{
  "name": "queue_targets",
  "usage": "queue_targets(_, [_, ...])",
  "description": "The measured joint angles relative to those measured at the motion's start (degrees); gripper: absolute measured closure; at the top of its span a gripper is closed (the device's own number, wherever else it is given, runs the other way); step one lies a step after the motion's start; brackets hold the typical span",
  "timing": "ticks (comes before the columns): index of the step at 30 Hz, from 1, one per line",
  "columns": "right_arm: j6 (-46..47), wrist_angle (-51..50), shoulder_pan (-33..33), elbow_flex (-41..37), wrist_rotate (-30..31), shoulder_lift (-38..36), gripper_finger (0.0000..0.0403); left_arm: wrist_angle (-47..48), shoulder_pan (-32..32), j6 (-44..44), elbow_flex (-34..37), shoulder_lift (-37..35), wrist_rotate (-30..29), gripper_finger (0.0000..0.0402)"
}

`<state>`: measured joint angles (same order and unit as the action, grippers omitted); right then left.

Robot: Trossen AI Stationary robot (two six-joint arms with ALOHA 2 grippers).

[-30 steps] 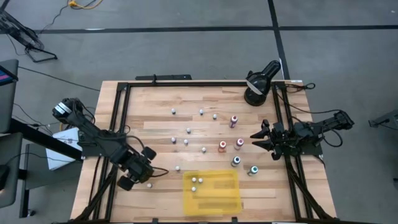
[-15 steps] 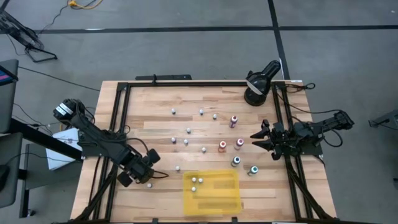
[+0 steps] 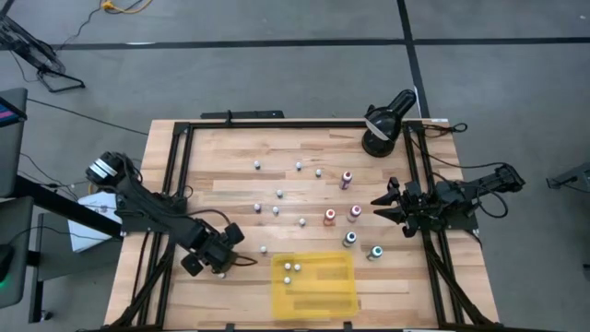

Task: Pick & Place food coloring
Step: Put the small black food coloring bottle in the yellow bin

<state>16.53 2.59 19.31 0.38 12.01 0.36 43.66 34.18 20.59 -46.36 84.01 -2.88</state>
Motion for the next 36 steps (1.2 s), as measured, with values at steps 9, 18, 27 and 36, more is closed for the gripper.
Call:
queue_targets(9, [0.0, 0.0, 0.0, 0.0, 0.0, 0.0, 0.0264, -2.0, -0.3, -0.1, 2.5, 0.6, 1.7, 0.026])
queue_targets(18, [0.0, 0.0, 0.0, 0.0, 0.0, 0.0, 0.0265, -3.6, -0.3, -2.1, 2.7, 0.6, 0.9, 0.0269])
queue_targets(27, [0.0, 0.0, 0.0, 0.0, 0.0, 0.0, 0.0266, -3.6, -0.3, -3.9, 2.6, 0.6, 0.8, 0.0336])
queue_targets(36, [0.0, 0.0, 0.0, 0.0, 0.0, 0.0, 0.0266, -3.7, -0.3, -6.4, 2.5, -0.4, 0.7, 0.0323])
